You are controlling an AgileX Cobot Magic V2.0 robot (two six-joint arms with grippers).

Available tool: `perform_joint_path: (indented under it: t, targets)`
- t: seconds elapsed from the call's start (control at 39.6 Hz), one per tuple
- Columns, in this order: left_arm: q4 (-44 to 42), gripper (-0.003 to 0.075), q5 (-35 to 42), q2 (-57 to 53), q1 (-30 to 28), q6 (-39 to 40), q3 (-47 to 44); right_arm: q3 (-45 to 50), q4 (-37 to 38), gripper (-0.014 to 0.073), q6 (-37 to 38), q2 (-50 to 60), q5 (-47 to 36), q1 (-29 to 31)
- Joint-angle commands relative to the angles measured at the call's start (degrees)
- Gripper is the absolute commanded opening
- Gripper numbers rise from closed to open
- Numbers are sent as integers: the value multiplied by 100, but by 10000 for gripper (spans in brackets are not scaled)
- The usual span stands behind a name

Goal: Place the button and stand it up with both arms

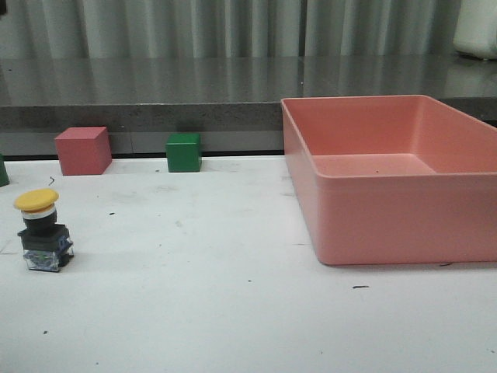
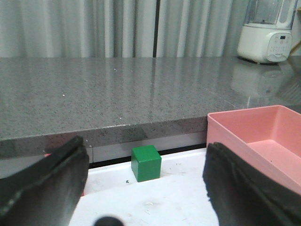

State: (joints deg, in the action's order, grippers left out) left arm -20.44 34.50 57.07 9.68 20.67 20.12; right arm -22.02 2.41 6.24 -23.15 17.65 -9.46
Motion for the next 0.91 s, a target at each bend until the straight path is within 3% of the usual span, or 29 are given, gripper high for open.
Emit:
perform_joint_path:
  t: [0.0, 0.23, 0.38, 0.53, 0.76, 0.88]
  targets:
    - [-61, 501, -529, -820, -12, 171, 275, -149, 79, -69, -63, -23, -476, 39]
    - [36, 493, -2735, -2465, -12, 171, 418, -149, 79, -69, -63, -23, -476, 39]
    - [225, 482, -3705, -3357, -12, 171, 418, -149, 79, -69, -63, -23, -476, 39]
    - [225, 307, -4416, -4051, -12, 171, 418, -149, 79, -69, -63, -23, -476, 39]
    - [225, -17, -4558, -4464, -12, 171, 418, -149, 79, -69, -63, -23, -476, 39]
    - [225, -20, -4457, -4475, -12, 171, 418, -149, 79, -69, -63, -23, -476, 39]
